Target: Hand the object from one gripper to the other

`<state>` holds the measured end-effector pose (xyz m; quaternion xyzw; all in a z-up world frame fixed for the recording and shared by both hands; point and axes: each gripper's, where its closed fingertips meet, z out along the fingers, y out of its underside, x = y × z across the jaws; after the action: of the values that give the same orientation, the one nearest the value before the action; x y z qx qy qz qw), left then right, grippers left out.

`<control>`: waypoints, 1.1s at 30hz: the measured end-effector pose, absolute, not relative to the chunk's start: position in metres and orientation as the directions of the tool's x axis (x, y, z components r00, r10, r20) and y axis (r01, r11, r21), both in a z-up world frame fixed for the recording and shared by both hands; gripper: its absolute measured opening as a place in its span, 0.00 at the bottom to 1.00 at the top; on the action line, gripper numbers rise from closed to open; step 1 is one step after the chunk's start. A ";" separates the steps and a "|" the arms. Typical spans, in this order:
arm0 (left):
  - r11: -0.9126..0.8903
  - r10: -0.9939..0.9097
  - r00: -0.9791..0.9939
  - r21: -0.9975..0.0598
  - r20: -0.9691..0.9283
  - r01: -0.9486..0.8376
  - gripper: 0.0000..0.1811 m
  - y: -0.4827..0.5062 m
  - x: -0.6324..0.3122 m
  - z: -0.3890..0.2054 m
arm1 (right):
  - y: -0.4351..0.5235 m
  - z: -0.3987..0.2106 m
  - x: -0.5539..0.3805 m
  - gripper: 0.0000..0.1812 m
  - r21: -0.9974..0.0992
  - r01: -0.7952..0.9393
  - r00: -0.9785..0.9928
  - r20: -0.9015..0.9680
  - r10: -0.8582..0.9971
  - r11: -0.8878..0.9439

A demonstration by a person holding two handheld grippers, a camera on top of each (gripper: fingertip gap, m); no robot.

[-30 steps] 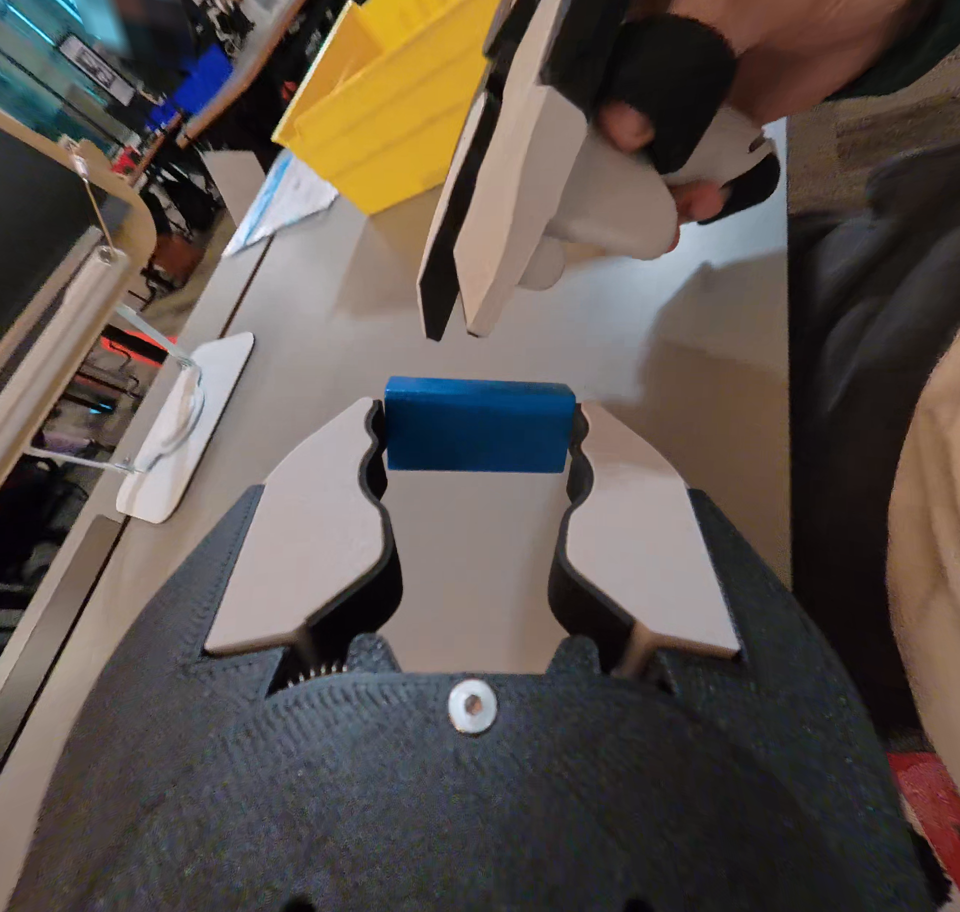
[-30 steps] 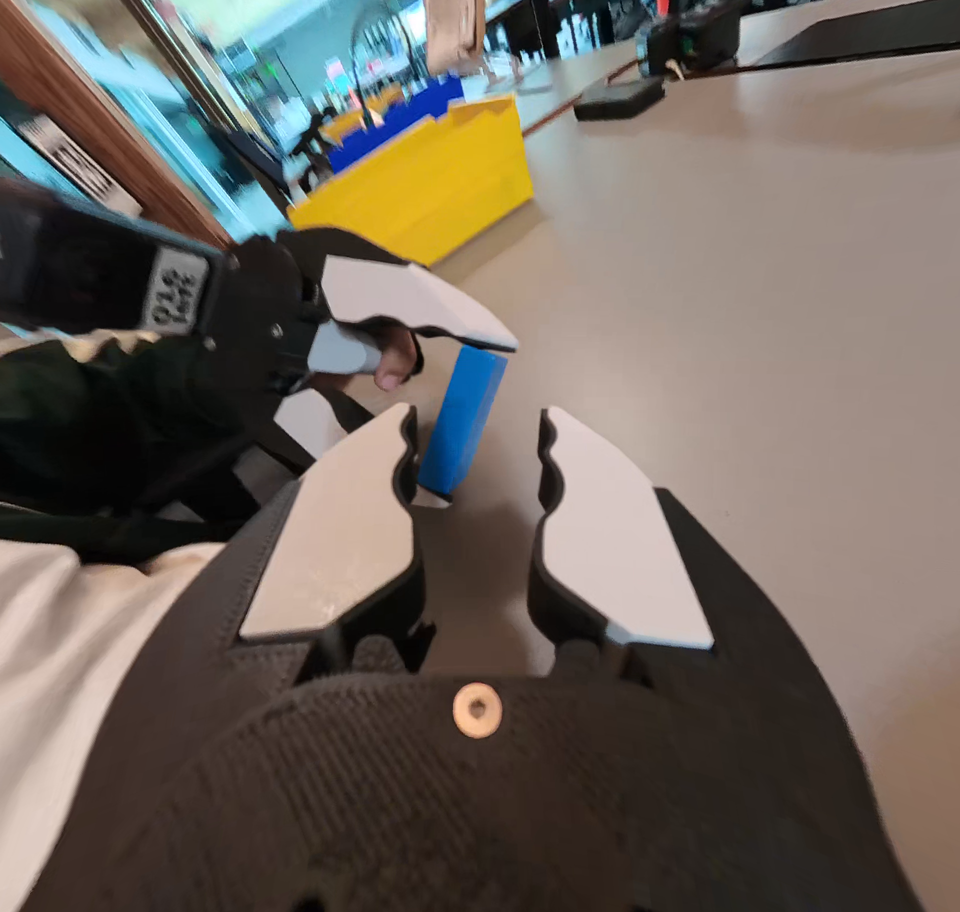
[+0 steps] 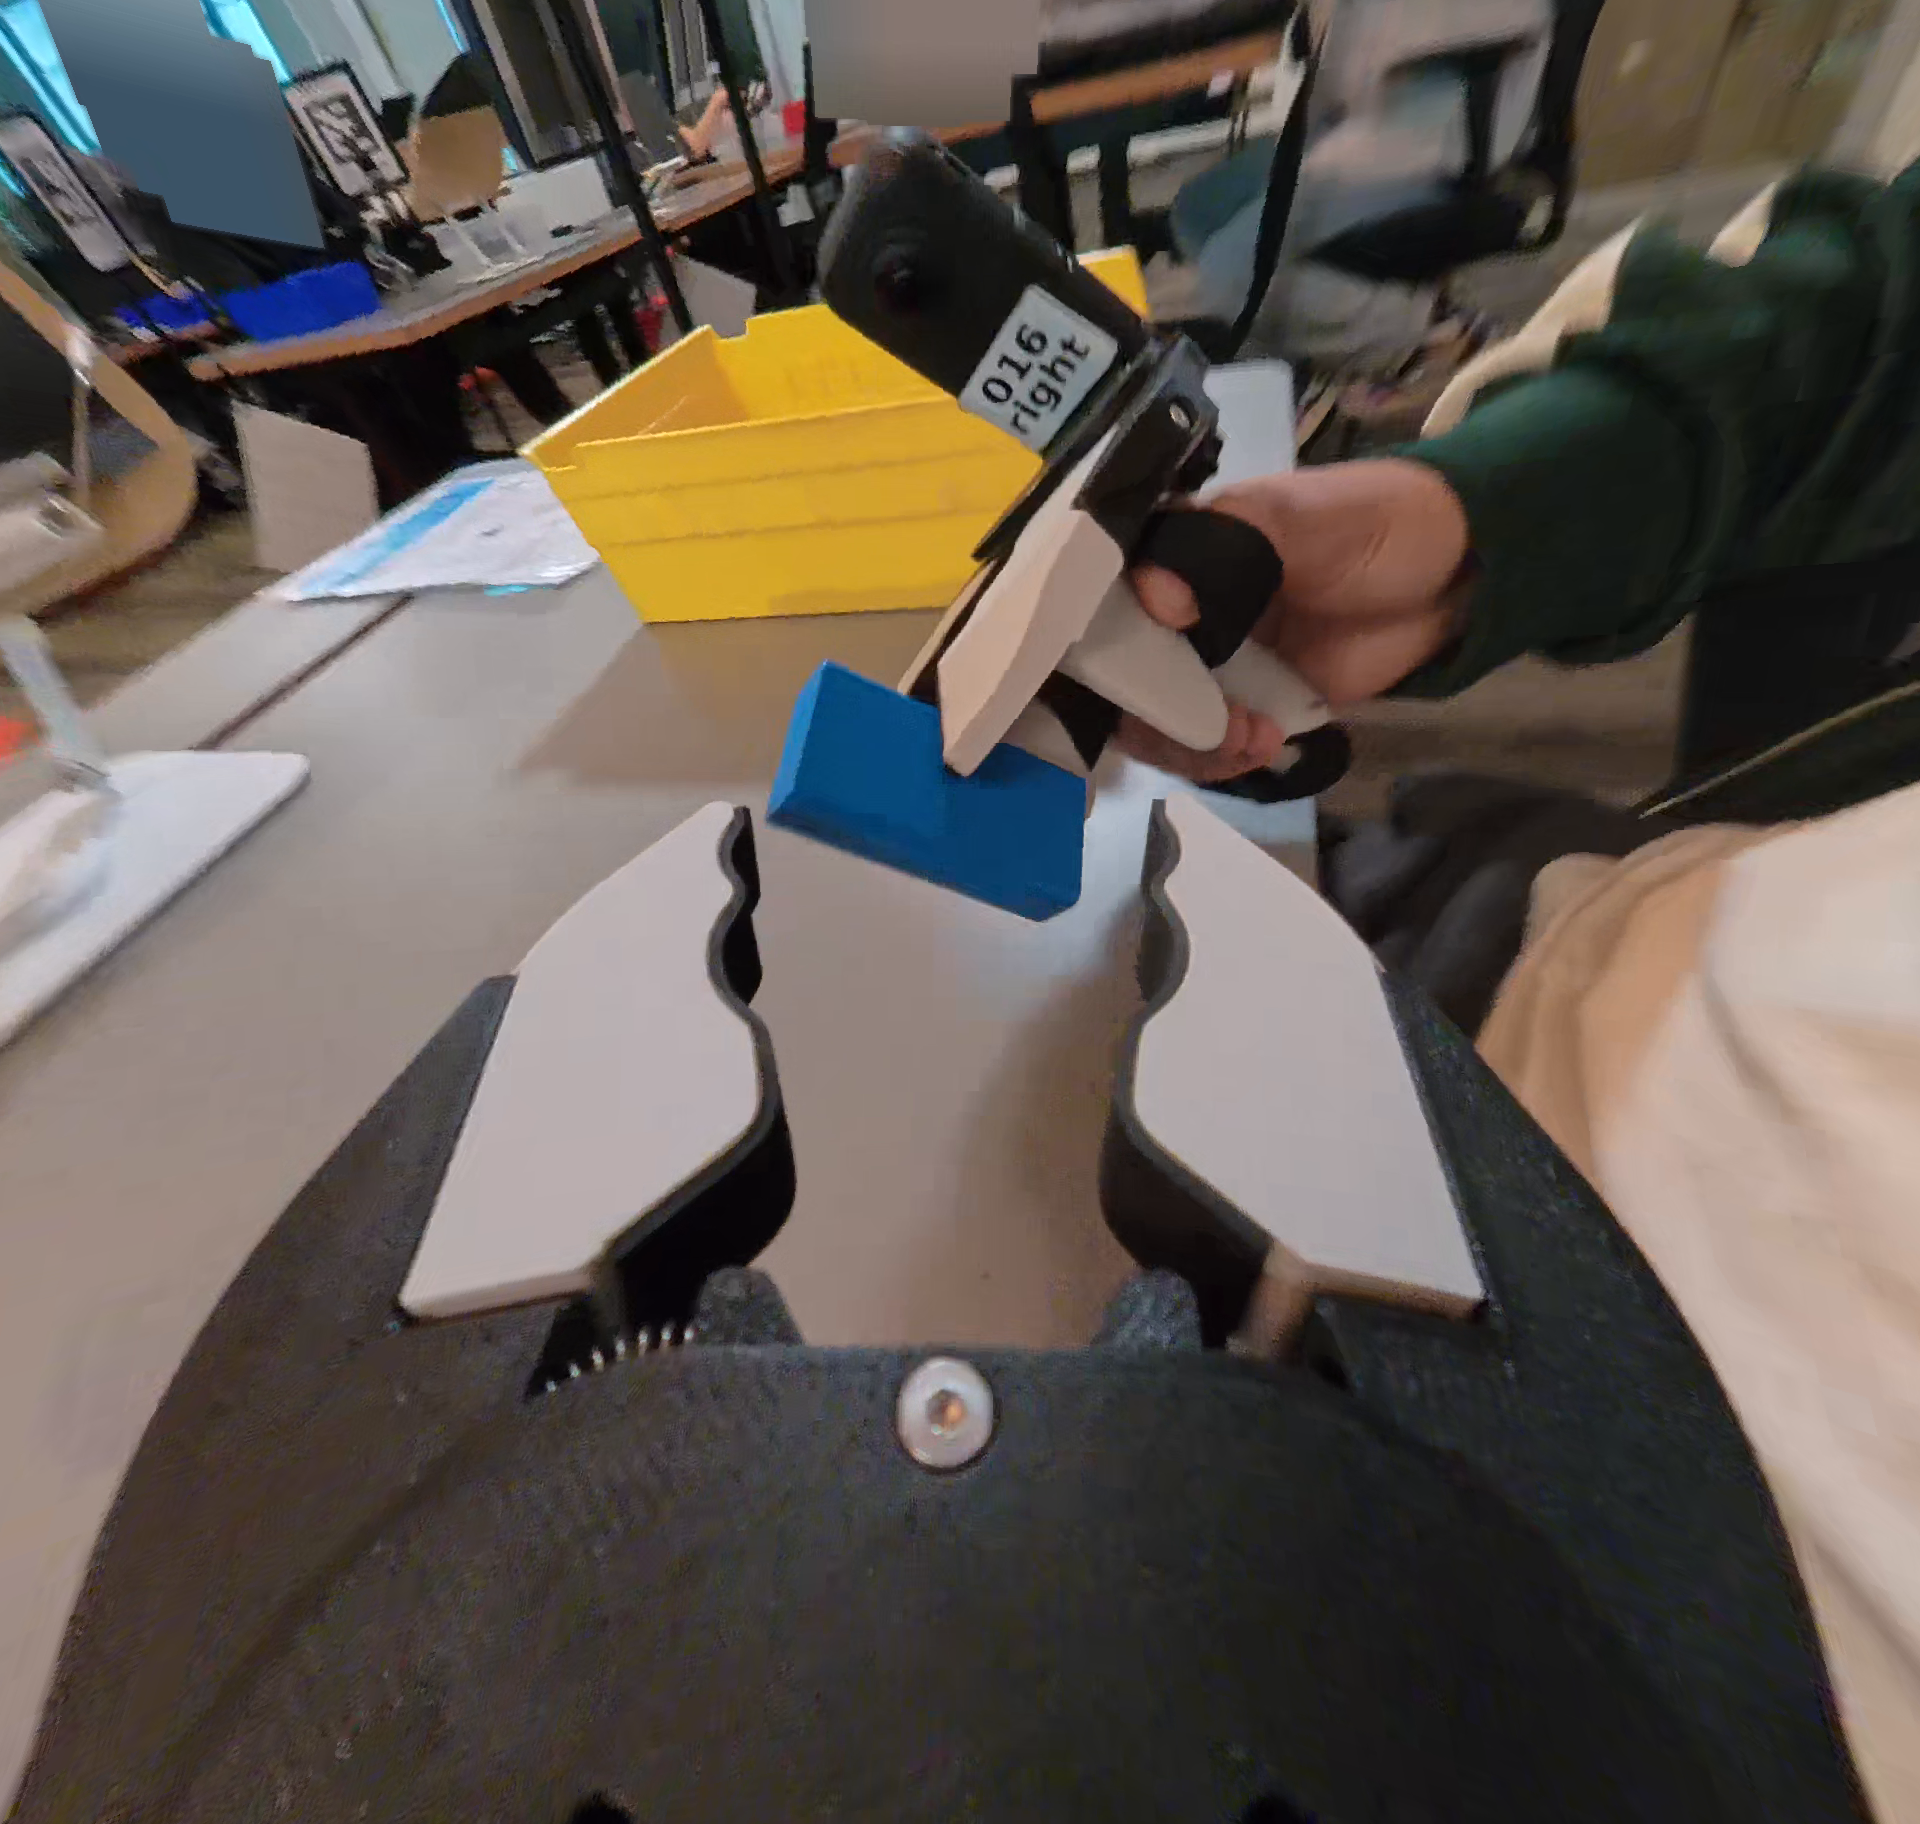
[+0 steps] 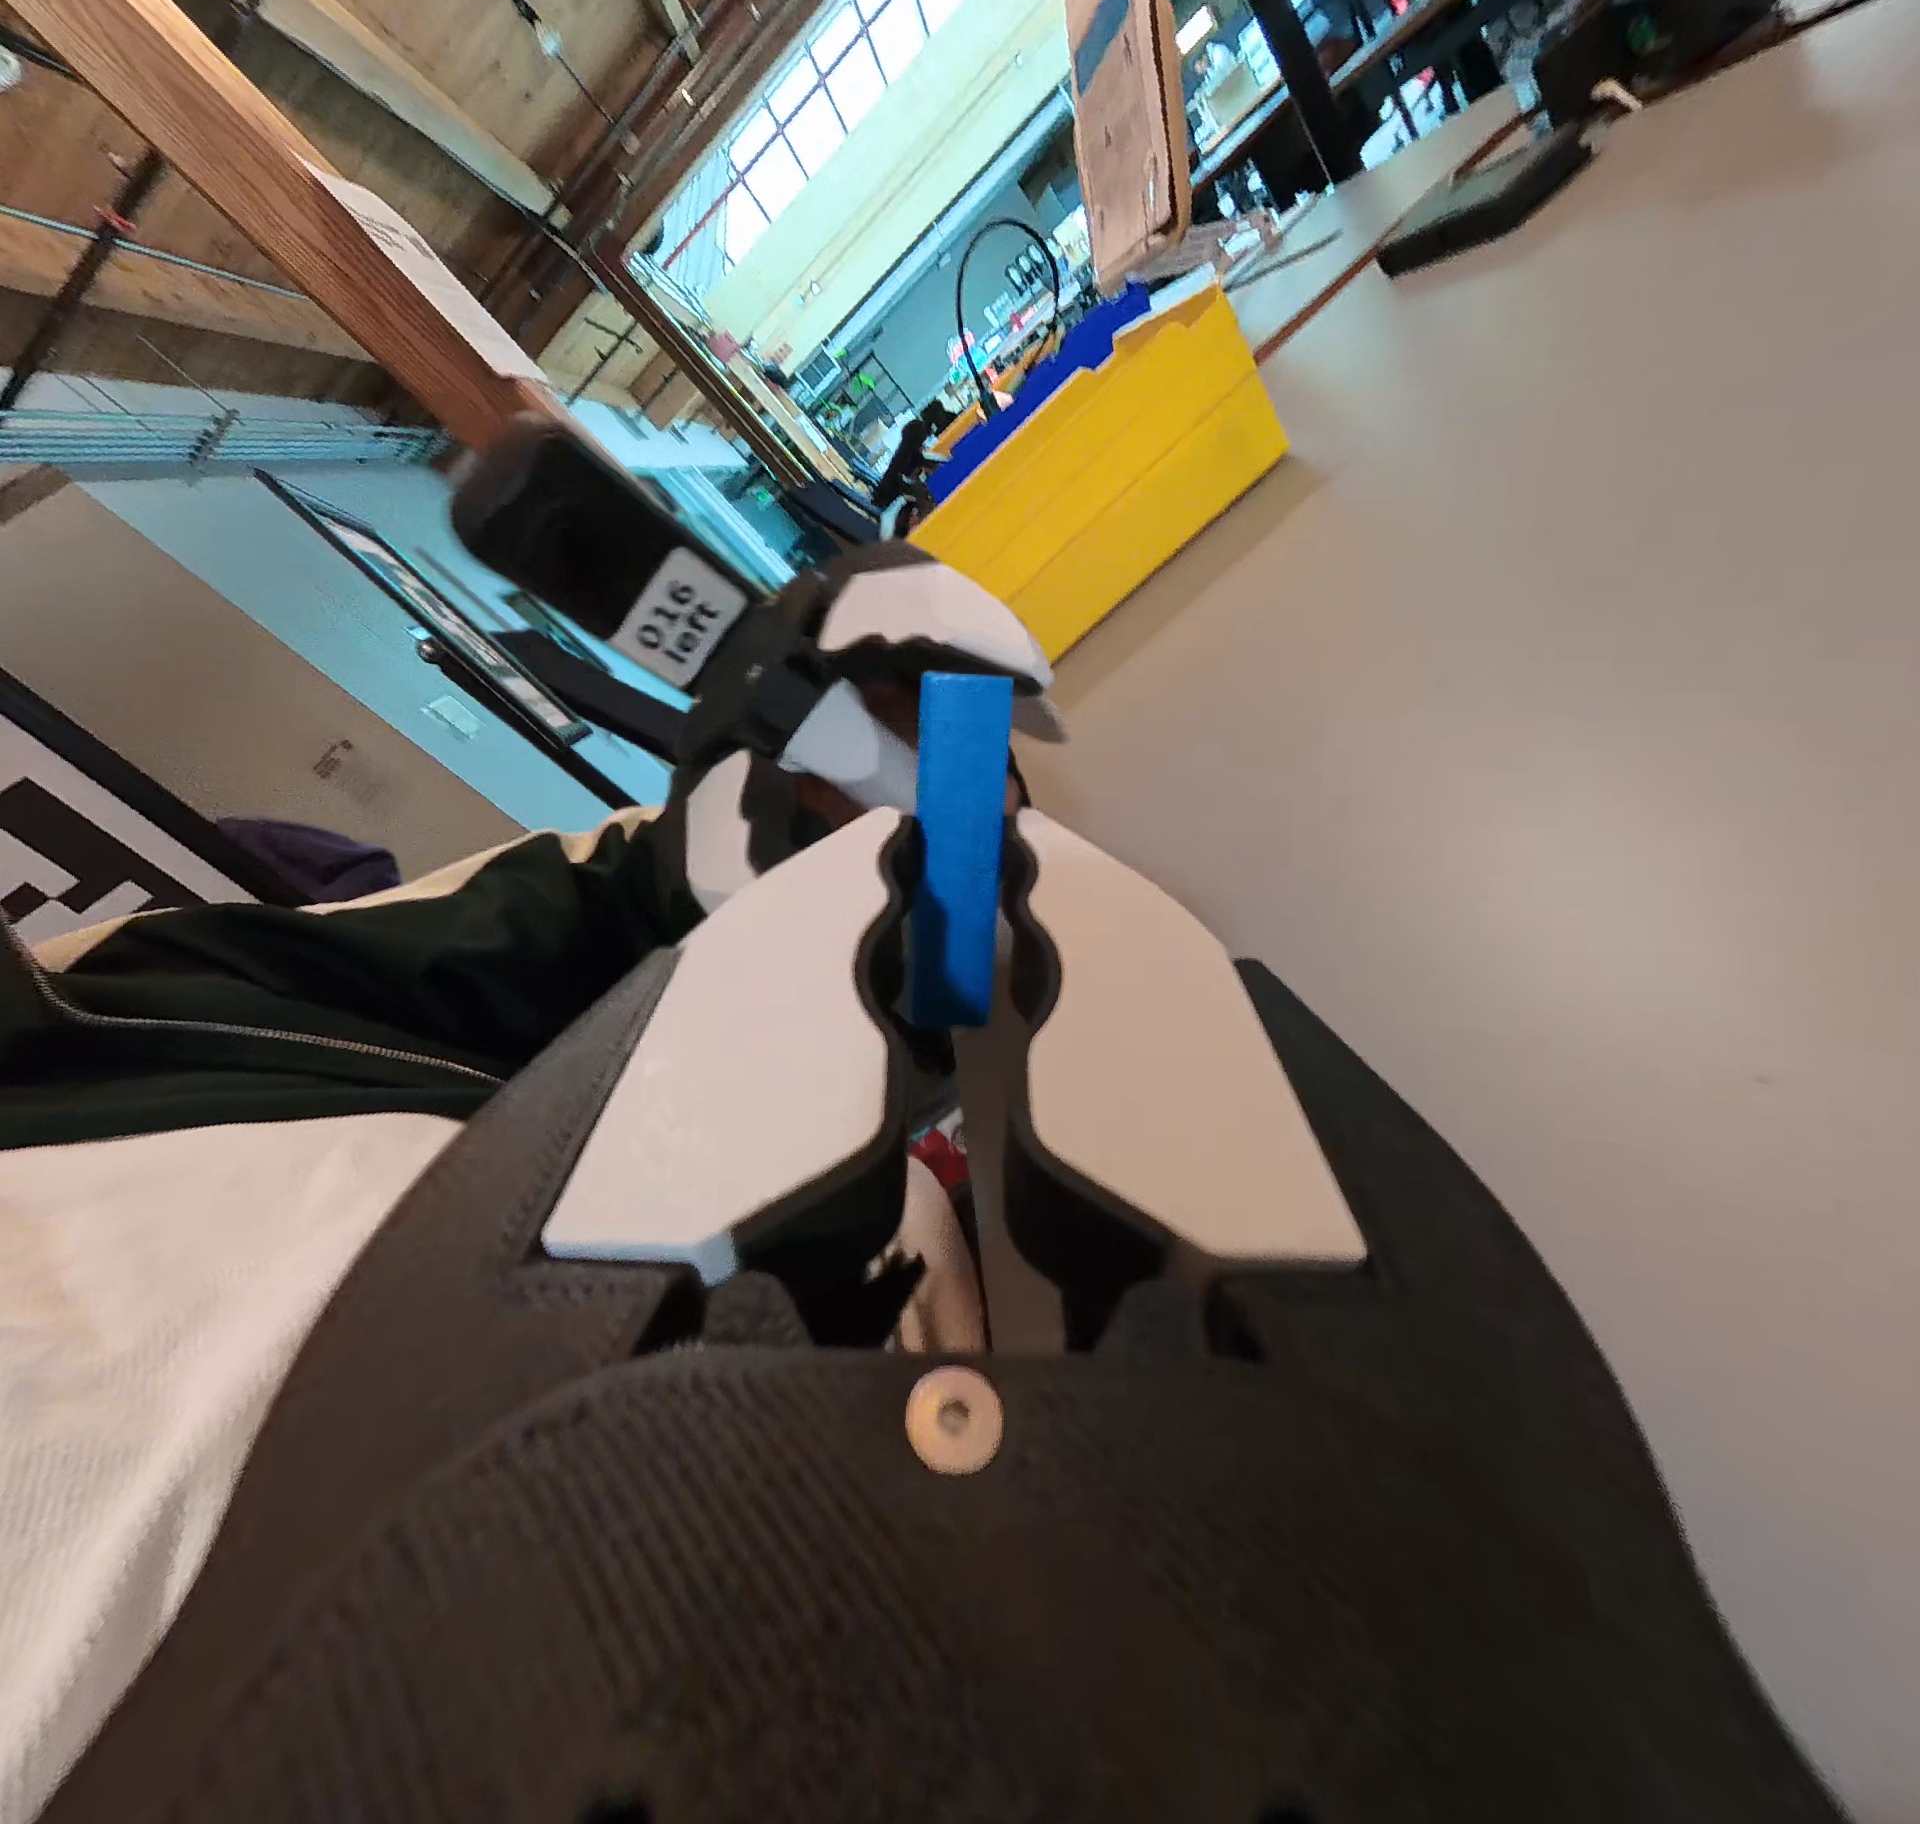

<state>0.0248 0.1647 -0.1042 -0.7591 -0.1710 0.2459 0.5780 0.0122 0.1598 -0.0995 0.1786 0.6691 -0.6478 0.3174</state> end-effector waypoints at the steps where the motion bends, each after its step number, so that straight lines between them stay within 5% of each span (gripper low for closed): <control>1: -0.221 0.538 0.837 -0.975 -0.105 0.019 0.37 0.163 0.025 -0.103 | 0.161 -0.096 0.012 0.09 -0.756 0.650 -0.735 -0.651 -0.189 0.076; 10: 0.060 0.285 0.875 -0.919 0.390 0.390 0.22 0.173 0.038 -0.105 | 0.161 -0.078 0.021 0.08 -0.871 0.490 -0.854 -0.468 -0.228 -0.045; 17: 0.169 0.163 0.848 -0.861 0.505 0.480 0.08 0.168 0.041 -0.094 | 0.154 -0.080 0.033 0.09 -0.951 0.309 -0.937 -0.297 -0.183 -0.036; 22: 0.155 0.193 0.854 -0.875 0.482 0.459 0.08 0.167 0.040 -0.094 | 0.154 -0.079 0.031 0.09 -0.960 0.277 -0.950 -0.267 -0.163 -0.044; 33: 0.100 0.267 0.858 -0.898 0.439 0.428 0.08 0.165 0.036 -0.100 | 0.162 -0.066 0.000 0.50 -0.952 0.260 -0.964 -0.265 0.012 -0.163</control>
<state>0.0365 0.1646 -0.1001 -0.6685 -0.2601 -0.0579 0.6944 -0.0004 0.1623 -0.0663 0.1061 0.6419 -0.7550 0.0820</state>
